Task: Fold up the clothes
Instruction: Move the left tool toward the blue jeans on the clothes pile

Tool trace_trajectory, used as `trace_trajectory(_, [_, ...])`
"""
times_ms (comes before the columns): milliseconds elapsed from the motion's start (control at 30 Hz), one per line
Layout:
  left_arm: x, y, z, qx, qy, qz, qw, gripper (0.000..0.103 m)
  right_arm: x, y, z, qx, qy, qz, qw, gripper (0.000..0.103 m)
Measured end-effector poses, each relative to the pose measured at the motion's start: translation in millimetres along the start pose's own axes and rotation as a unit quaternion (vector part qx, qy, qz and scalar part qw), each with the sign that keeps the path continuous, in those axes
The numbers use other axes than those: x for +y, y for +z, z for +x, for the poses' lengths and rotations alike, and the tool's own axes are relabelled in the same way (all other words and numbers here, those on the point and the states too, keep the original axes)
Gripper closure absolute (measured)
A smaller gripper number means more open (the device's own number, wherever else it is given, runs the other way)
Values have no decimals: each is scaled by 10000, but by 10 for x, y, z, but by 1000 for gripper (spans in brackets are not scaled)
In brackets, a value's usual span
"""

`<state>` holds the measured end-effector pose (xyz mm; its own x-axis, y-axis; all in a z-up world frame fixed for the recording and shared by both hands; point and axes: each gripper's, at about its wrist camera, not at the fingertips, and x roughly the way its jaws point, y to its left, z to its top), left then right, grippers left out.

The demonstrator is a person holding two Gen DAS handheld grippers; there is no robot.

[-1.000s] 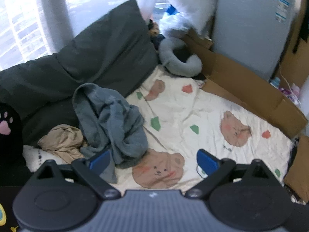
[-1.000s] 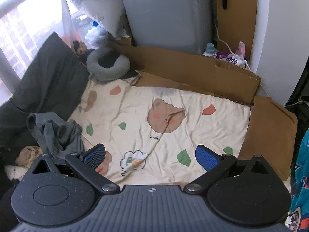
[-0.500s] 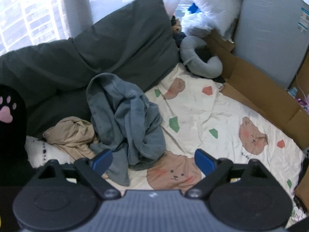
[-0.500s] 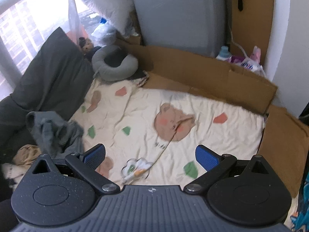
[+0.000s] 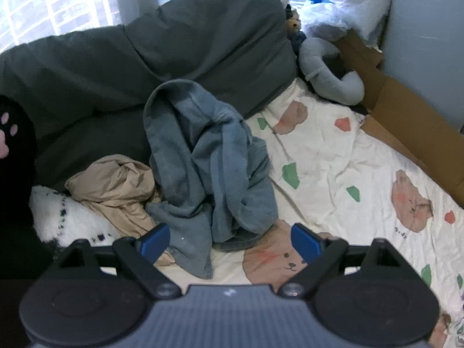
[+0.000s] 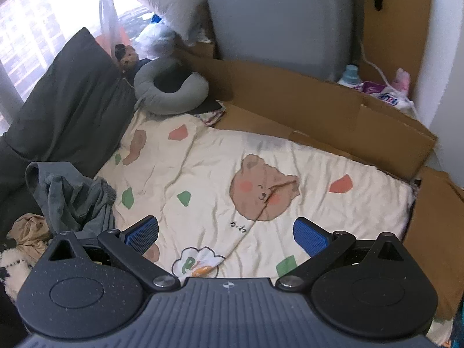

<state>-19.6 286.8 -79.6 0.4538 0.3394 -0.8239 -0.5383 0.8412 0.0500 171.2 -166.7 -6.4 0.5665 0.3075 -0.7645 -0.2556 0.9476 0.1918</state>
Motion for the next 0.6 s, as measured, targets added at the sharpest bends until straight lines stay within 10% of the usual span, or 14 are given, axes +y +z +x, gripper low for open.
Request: trace_trajectory(600, [436,-219,738,246,229,-391,9987,15,360,24,706,145,507,-1157,9919,1])
